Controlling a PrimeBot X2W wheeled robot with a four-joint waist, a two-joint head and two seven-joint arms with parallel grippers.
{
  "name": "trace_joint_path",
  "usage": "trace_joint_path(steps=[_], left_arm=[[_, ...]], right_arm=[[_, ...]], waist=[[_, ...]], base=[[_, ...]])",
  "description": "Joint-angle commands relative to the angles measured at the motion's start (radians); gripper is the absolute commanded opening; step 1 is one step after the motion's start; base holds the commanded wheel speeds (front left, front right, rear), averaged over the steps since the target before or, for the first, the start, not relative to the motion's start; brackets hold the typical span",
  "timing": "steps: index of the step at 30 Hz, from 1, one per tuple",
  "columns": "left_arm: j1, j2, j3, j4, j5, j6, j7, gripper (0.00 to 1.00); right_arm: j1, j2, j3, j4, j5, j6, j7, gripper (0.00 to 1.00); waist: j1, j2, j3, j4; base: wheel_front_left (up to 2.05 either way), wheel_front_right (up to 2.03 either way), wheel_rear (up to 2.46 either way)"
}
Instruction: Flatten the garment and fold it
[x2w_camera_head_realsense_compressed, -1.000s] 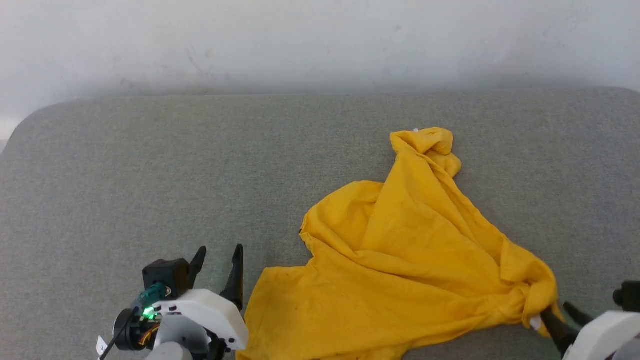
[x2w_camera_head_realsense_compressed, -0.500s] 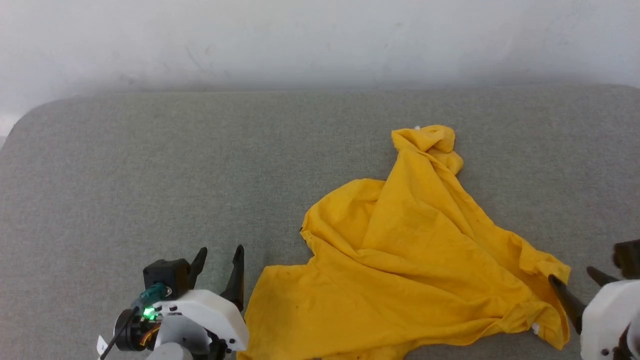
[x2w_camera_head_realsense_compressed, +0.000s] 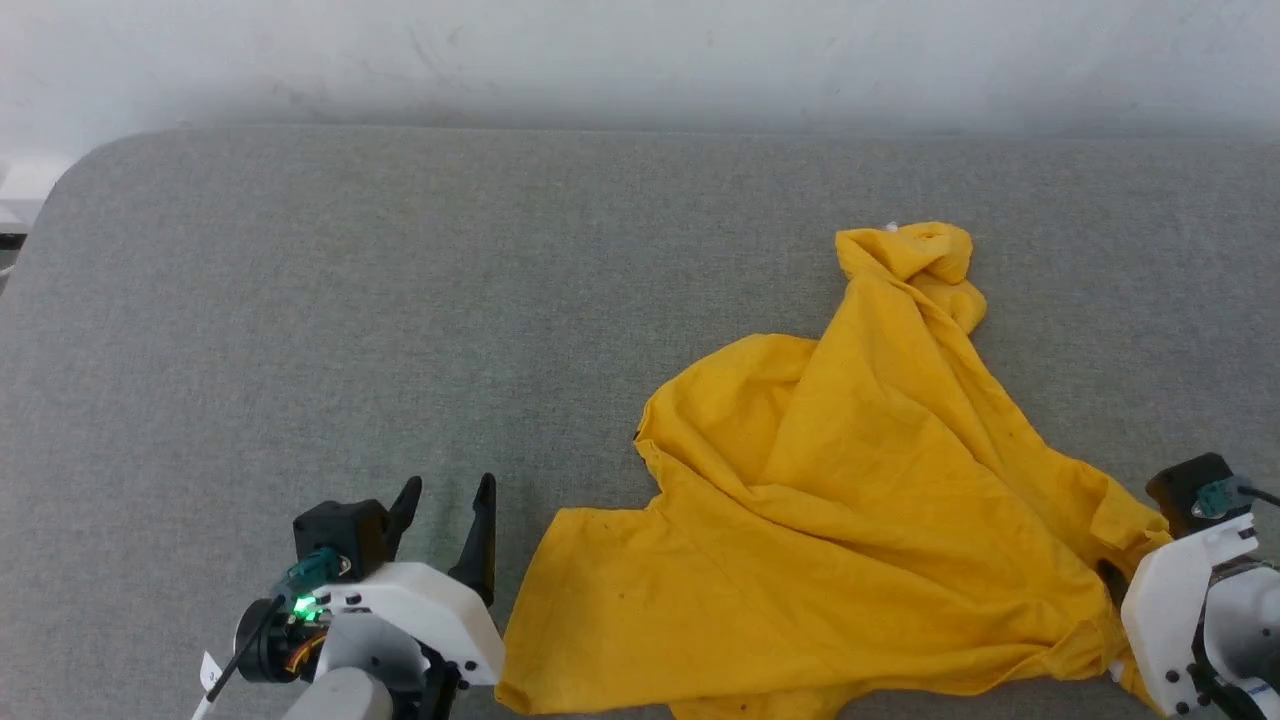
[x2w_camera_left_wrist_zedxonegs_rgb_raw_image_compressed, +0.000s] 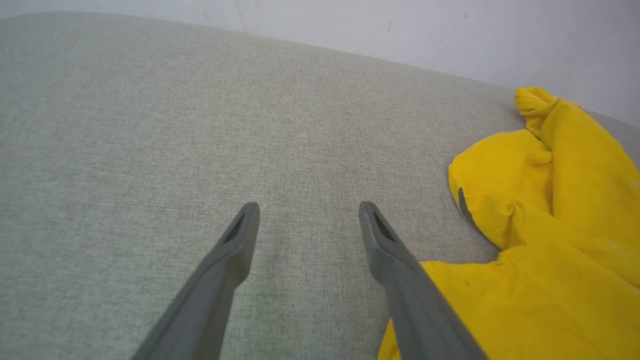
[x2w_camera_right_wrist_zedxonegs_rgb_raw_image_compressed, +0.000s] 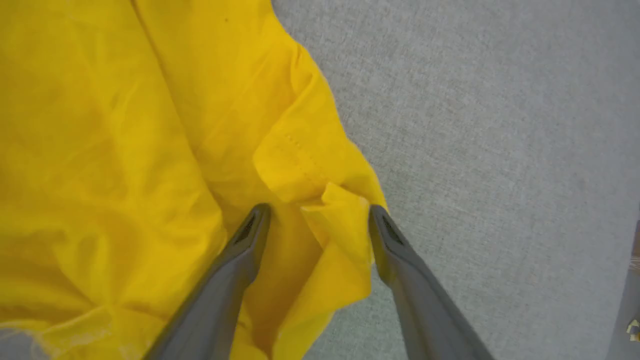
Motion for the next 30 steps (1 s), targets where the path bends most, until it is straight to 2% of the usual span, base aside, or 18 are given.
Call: trace_joint_path(steps=[1,2,5,13,18,19,20,26,30], left_arm=[[-0.013,-0.001,-0.003,0.004,-0.003,-0.001,0.0,1.0],[-0.012,-0.001,-0.002,0.005,-0.004,-0.001,-0.001,1.0],[-0.002,0.001,0.0,0.009,-0.01,0.0,-0.003,1.0],[0.004,0.008,-0.002,0.008,-0.015,-0.002,-0.004,1.0],[0.0,0.009,-0.009,0.005,-0.014,-0.003,0.0,1.0],[0.0,0.009,-0.01,0.004,-0.014,-0.003,0.001,1.0],[0.002,0.009,-0.011,0.004,-0.015,-0.004,0.001,1.0],[0.022,0.026,-0.026,-0.018,-0.022,-0.013,0.025,1.0],[0.038,0.063,-0.057,-0.07,-0.033,-0.024,0.12,1.0]], right_arm=[[-0.017,0.008,-0.008,0.014,-0.001,-0.001,-0.012,0.39],[-0.021,0.014,-0.02,0.021,0.0,-0.001,-0.025,0.0],[-0.022,0.039,-0.082,0.027,0.008,-0.001,-0.056,0.0],[0.023,0.116,-0.354,0.055,0.078,-0.001,-0.088,0.0],[0.016,0.114,-0.412,0.131,0.066,-0.001,-0.133,0.0],[0.013,0.114,-0.413,0.143,0.061,-0.001,-0.146,0.76],[0.006,0.121,-0.416,0.152,0.063,-0.001,-0.157,1.0],[-0.014,0.136,-0.426,0.156,0.041,-0.001,-0.242,1.0],[-0.011,0.16,-0.444,0.092,0.016,-0.001,-0.302,1.0]], waist=[[-0.0001,0.0,0.005,0.006],[-0.0001,0.0,0.004,0.003],[-0.0001,0.0,-0.007,-0.013],[-0.0001,0.0,-0.028,-0.06],[-0.0001,0.0,-0.023,-0.064],[-0.0001,0.0,-0.024,-0.063],[-0.0001,0.0,-0.025,-0.062],[-0.0001,0.0,-0.054,-0.063],[-0.0001,0.0,-0.067,-0.069]], base=[[0.0,0.0,0.0],[0.0,0.0,0.0],[0.0,0.0,0.0],[0.0,0.0,0.0],[0.0,0.0,0.0],[0.0,0.0,0.0],[0.0,0.0,0.0],[0.0,0.0,0.0],[0.0,0.0,0.0]])
